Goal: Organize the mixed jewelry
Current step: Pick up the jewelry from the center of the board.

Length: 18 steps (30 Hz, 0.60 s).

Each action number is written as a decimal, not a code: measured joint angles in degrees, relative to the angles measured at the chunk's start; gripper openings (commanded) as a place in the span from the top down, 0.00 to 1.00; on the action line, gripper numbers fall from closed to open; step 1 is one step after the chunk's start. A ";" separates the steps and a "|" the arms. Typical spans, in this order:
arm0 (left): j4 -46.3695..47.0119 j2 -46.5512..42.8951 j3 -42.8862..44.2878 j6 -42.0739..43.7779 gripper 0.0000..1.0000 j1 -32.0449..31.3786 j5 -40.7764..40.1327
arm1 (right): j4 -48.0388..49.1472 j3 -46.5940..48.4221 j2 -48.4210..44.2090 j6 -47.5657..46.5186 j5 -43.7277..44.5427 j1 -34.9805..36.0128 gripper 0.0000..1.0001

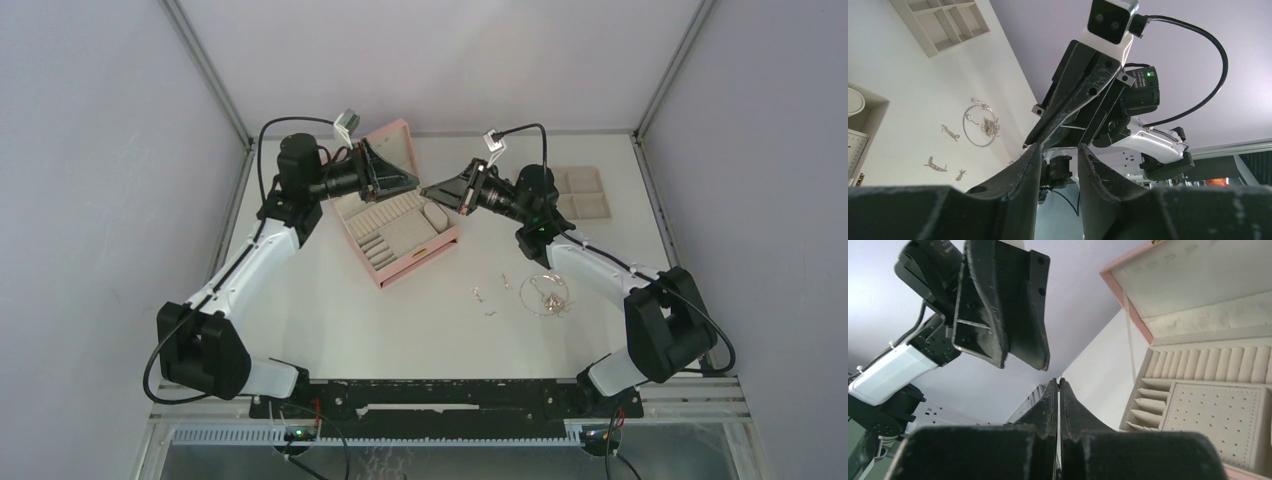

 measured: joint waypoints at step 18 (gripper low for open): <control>-27.58 -1.14 7.26 17.73 0.50 3.93 -14.12 | -16.44 -0.02 -6.64 -7.67 5.60 -0.37 1.00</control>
